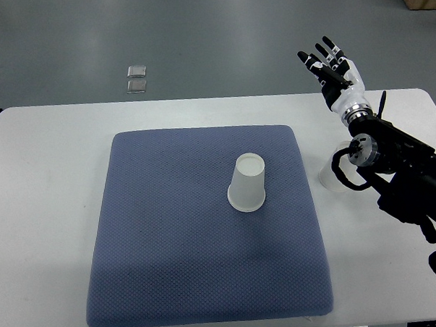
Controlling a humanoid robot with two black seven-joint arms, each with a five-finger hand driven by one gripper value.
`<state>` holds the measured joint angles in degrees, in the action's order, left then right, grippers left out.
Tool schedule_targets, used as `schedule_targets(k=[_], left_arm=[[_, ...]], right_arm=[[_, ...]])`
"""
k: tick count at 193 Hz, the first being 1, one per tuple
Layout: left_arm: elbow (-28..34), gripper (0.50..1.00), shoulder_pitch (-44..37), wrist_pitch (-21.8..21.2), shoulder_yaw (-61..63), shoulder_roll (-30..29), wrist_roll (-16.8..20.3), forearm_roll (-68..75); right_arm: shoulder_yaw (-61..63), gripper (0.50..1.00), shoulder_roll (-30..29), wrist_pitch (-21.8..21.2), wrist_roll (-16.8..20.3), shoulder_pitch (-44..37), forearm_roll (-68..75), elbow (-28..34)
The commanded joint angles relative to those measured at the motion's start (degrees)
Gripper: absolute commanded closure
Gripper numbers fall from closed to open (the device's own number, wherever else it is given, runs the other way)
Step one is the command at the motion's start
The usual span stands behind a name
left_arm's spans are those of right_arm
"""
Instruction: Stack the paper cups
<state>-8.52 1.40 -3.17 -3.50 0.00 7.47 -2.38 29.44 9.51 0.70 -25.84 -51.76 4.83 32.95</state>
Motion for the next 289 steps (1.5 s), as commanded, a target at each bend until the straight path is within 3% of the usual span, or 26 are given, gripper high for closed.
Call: schedule_targets(k=[1, 165, 206, 246, 289], left_arm=[[0.00, 0.500, 0.00, 0.00, -0.02, 0.00, 0.00, 0.01], [-0.09, 0.500, -0.17, 0.62, -0.19, 0.00, -0.09, -0.17], [-0.09, 0.500, -0.17, 0.62, -0.11, 0.00, -0.09, -0.17], [-0.09, 0.500, -0.17, 0.53, -0.19, 0.00, -0.09, -0.17], [-0.09, 0.500, -0.17, 0.62, -0.19, 0.00, -0.09, -0.17]], right_arm=[[0.00, 0.585, -0.02, -0.08, 0.00, 0.00, 0.00, 0.01], [0.00, 0.585, 0.15, 0.27, 0.26, -0.44, 0.09, -0.52], [0.09, 0.585, -0.11, 6.16, 0.97, -2.46, 1.14, -3.77], [0.09, 0.585, -1.69, 14.59, 1.23, -3.17, 1.14, -7.63], [0.00, 0.585, -0.99, 15.48, 1.23, -3.69, 1.05, -8.07]])
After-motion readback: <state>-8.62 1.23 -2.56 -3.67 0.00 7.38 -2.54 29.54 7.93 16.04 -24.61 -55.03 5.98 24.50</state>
